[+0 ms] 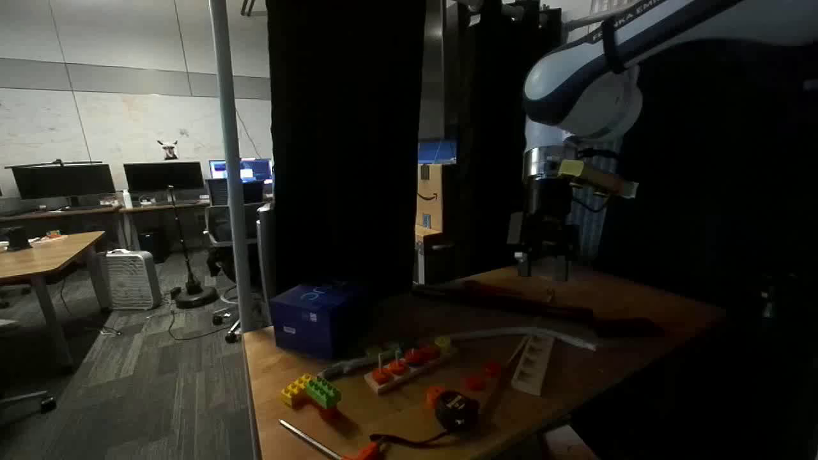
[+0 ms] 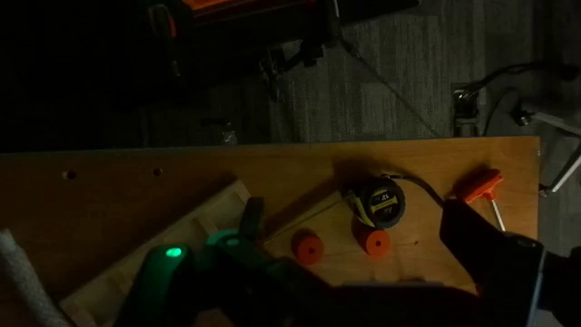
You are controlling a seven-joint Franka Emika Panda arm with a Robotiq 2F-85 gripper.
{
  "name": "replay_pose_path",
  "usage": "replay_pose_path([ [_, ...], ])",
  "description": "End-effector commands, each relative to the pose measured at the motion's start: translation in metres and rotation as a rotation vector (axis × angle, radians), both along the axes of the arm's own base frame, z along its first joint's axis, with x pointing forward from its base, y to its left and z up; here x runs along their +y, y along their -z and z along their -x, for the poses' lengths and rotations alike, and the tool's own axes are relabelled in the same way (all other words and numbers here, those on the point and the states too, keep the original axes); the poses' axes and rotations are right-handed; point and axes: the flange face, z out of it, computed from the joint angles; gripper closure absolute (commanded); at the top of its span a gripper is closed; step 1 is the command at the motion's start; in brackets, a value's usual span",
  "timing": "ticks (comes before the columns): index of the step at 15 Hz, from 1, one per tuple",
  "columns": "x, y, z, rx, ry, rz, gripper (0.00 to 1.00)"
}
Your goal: Move the object forward near the blue box
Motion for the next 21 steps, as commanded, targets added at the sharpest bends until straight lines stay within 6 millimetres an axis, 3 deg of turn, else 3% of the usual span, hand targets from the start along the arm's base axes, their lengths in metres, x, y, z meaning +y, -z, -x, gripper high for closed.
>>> replay_pose_path([
  [1,0.000,-0.002,-0.001,-0.003,0.000,0.001,0.00],
  [7,-0.001,-0.004,-0.002,-0.009,0.000,0.002,0.00],
  [11,0.010,0.006,-0.016,0.012,-0.017,0.054,0.00],
  [18,0.082,0.048,-0.090,0.012,-0.060,0.249,0.00],
  [21,0.102,0.058,-0.117,0.003,-0.062,0.330,0.00],
])
